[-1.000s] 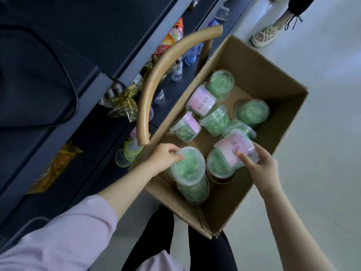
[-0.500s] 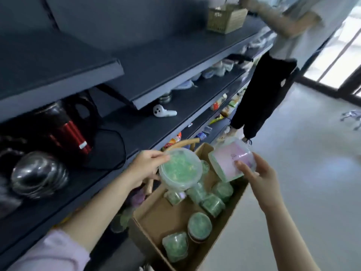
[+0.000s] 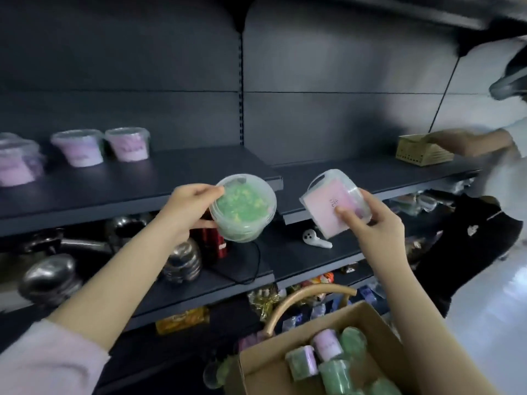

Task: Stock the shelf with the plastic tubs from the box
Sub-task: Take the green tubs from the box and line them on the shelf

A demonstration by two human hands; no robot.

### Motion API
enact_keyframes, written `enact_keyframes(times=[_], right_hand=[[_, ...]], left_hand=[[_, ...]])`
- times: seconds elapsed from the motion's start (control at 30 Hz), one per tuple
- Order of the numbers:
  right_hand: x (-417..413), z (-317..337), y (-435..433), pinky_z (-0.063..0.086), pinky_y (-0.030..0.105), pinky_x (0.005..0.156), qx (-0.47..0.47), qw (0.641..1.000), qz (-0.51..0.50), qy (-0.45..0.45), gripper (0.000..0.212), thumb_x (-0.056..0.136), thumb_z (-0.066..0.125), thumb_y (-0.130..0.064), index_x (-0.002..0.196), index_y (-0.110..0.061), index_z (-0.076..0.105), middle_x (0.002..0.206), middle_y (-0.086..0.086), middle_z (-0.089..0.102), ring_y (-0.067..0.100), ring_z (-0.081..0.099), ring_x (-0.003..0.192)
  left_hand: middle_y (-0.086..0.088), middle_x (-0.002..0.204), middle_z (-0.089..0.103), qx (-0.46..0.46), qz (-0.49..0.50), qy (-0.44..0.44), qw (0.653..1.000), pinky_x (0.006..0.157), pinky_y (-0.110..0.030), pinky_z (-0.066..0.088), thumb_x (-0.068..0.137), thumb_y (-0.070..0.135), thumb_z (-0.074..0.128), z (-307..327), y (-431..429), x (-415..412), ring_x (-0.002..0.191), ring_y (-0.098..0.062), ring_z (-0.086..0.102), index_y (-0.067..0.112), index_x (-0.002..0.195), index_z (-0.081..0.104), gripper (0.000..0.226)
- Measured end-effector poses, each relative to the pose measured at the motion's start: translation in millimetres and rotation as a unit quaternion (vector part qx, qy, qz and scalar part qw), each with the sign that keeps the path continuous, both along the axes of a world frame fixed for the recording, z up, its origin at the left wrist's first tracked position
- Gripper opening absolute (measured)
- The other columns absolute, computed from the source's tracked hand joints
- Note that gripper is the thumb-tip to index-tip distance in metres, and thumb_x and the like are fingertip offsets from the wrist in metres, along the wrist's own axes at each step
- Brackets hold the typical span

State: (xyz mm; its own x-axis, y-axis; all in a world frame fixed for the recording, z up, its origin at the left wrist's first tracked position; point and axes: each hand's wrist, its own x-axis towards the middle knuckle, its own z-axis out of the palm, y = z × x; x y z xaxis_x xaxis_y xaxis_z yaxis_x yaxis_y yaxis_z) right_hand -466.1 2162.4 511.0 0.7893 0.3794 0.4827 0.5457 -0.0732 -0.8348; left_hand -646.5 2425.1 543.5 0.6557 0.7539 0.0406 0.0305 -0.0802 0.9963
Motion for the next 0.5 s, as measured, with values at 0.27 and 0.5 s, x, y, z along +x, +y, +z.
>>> enact_keyframes(times=[0.27,0.5], right_hand=[[-35,56,139,0.046,0.015,0.081,-0.012,0.993,0.091,-0.076,0.039,0.077,0.074,-0.043,0.114,-0.048,0.061,0.102,-0.03,0.066,-0.005,0.059,0.097],[-68,61,263,0.047,0.03,0.089,-0.117,0.975,0.101,-0.157,0.05,0.078,0.075,-0.039,0.126,-0.032,0.062,0.115,-0.006,0.069,0.019,0.058,0.107]], left_hand=[[-0.005,0.088,0.071,-0.027,0.126,-0.059,0.99,0.051,-0.038,0.057,0.087,0.025,0.067,63,97,-72,0.081,-0.02,0.067,0.015,0.085,0.071,0.01],[-0.01,0.115,0.063,0.004,0.131,0.01,0.991,0.063,-0.04,0.057,0.092,0.026,0.062,71,192,-113,0.106,-0.026,0.06,0.01,0.111,0.064,0.025]])
